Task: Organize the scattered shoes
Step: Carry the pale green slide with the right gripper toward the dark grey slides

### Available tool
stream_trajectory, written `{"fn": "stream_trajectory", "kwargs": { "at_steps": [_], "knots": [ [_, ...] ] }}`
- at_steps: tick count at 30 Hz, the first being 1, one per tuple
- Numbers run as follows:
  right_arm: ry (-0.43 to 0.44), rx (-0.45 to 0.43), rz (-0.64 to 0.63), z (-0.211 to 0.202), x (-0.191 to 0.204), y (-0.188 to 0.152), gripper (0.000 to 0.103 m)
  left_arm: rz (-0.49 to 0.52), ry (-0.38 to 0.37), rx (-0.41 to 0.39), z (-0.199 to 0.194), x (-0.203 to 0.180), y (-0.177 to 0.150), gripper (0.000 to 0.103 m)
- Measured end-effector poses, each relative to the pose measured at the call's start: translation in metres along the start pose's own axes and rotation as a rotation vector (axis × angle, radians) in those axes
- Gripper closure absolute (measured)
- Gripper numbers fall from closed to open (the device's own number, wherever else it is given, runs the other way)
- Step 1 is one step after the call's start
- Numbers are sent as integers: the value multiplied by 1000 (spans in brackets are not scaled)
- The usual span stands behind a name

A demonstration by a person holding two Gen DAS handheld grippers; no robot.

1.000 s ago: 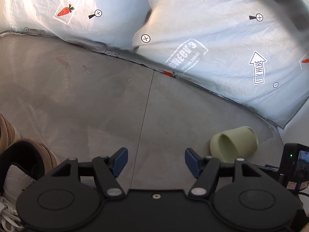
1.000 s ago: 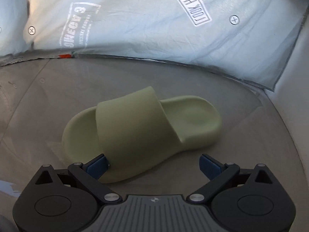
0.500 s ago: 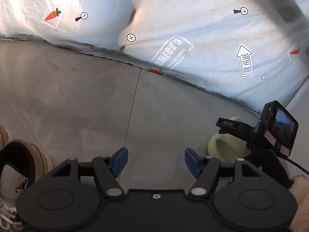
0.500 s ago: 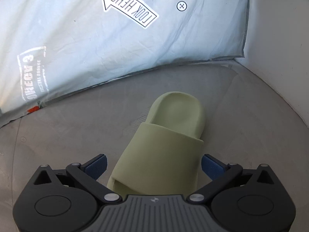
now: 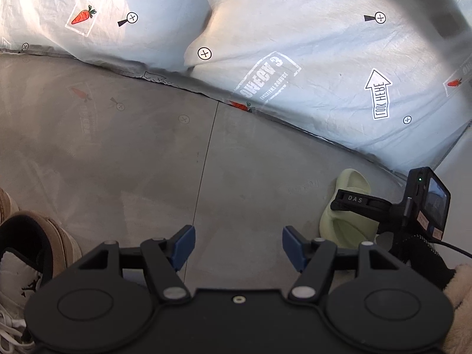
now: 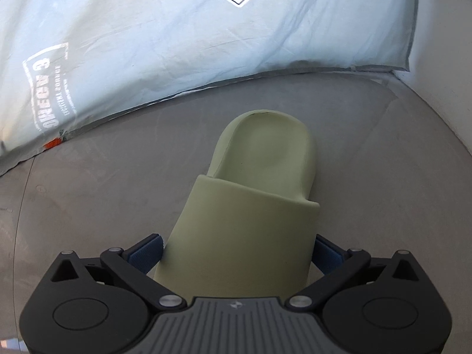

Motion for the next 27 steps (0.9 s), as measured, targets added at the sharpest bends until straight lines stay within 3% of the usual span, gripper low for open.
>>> {"fn": "stream_trajectory", "kwargs": {
  "at_steps": [12, 27],
  "knots": [
    [264, 36, -420, -64, 18, -77, 2, 35, -42, -67, -34, -10, -12, 37],
    [370, 69, -461, -124, -9, -149, 5, 49, -69, -110, -95, 1, -52, 37]
  ]
}}
Point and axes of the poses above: each gripper's, at about its wrist camera, not at the fingertips, and z roughly the way its jaws point, x to its left, y to its top, the point moved 1 cm from there along z, roughly the way its jaws point, and after that the axes turned 5 degrees about -y, right-handed, at the moved point
